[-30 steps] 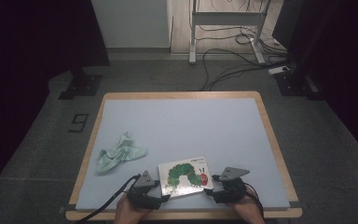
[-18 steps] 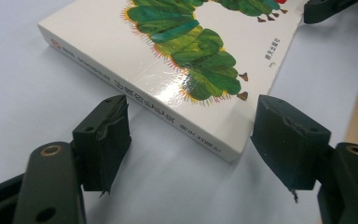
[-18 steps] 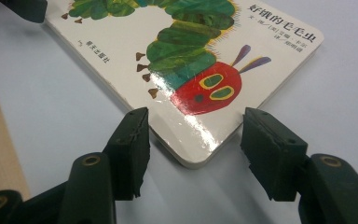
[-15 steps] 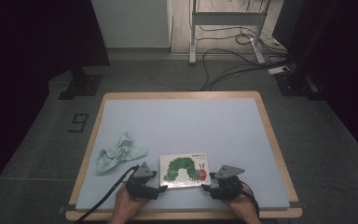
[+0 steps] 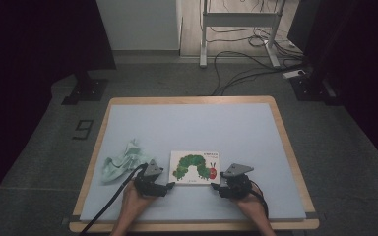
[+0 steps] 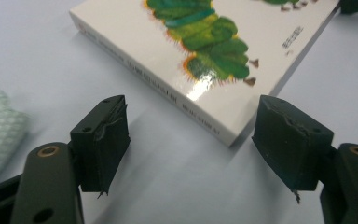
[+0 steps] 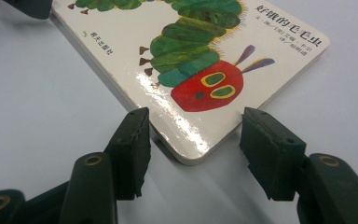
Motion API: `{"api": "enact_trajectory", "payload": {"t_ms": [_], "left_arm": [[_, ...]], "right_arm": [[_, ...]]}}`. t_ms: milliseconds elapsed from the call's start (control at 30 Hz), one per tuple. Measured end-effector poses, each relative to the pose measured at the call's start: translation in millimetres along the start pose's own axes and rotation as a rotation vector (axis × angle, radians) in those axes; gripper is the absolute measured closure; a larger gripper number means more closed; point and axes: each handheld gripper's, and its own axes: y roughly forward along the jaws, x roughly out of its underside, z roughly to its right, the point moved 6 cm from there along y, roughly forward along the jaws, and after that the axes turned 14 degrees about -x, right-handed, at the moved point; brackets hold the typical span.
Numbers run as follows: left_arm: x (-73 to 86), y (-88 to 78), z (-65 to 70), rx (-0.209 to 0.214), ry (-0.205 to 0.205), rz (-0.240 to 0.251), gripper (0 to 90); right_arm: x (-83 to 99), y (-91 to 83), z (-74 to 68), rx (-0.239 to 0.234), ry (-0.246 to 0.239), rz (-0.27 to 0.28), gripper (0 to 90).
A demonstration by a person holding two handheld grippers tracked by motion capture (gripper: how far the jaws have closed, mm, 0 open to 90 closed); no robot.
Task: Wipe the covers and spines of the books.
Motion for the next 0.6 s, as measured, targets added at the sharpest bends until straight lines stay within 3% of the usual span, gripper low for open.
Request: {"api": "enact_trajectory", "payload": {"t_ms": [333,433,600], "left_arm": [[-11.3,15.3,-11.6,-0.047,0.003,-0.008,27.7],[-13.8,19.2,-15.7,-0.050,-0.016,-0.012,27.8],[-17.4,23.6,-20.3,-0.074,-0.012,-0.008,27.8]], "right_arm": [[-13.2,8.2,26.8,0.016,0.028,0.011,46.4],[-16.4,10.3,32.9,0.022,0.035,0.012,46.6],[-20.7,13.7,39.3,0.037,0.040,0.014,46.8]]}}
